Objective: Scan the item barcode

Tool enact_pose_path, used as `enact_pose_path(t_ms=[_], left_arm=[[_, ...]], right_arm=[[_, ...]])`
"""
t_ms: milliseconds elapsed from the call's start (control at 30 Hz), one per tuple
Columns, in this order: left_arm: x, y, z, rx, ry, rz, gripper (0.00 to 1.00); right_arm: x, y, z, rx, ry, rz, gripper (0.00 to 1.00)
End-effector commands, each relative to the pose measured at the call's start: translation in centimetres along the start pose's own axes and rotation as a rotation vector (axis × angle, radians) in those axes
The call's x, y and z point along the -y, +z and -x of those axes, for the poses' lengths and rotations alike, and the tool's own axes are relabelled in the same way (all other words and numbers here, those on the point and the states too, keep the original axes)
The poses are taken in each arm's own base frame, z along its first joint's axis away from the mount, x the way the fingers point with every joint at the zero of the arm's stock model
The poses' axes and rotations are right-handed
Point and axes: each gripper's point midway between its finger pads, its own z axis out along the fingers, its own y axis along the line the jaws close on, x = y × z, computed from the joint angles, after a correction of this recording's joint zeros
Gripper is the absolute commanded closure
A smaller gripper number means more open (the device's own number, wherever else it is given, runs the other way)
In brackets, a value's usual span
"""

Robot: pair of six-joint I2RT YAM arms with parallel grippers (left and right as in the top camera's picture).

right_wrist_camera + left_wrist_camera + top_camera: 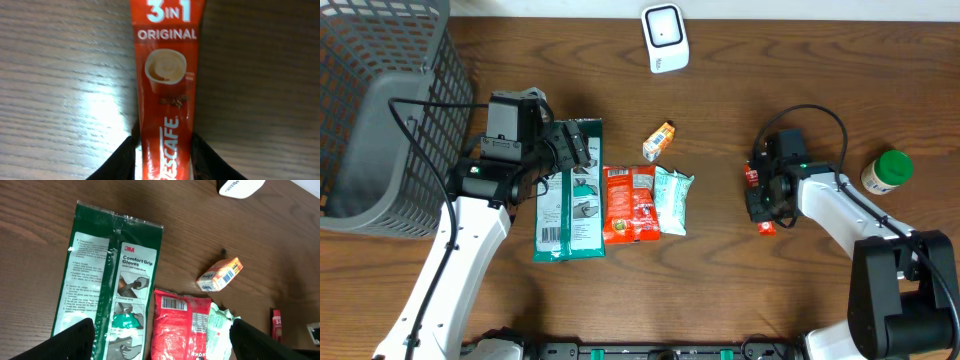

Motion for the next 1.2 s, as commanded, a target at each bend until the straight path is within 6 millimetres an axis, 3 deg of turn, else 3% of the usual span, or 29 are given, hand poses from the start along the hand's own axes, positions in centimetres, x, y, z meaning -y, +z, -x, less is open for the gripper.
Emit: enact_pose_path(t_ms=[0,233,333,533,667,800,1033,1167], left_arm=[[0.0,-0.1,0.3,0.008,0.015,0.001,0.13],[0.0,-0.1,0.3,0.008,0.015,0.001,0.14],[0.0,-0.1,0.3,0.008,0.015,0.001,0.13],[0.0,-0.1,0.3,0.008,0.015,0.001,0.14],[0.0,-0.1,0.3,0.008,0.015,0.001,0.13],[0.0,-0.1,0.3,0.008,0.015,0.001,0.14],[0.0,-0.1,0.3,0.008,0.015,0.001,0.14],[0.0,-0.1,0.3,0.008,0.015,0.001,0.13]], right_arm=[[-0.4,0.3,-0.2,-0.004,-0.03,-0.004,0.72],[-0.2,0.2,-0.4,-0.013,-0.04,-0.037,0.84],[-0.1,0.2,-0.5,-0.017,-0.04,-0.043,0.98],[-0.4,-0.6,0.3,-0.001,-0.039,-0.022,0.99],[-1.3,-3.4,2.1,0.053,-0.04,0.026,0.99],[-1.9,-7.7,4.2,0.135,-0.006,0.057,0.99],[-1.9,-14.0,5.8,0.17,0.05,0.063,0.99],[-2.1,-18.6,7.1,0.212,0.073,0.068,0.99]])
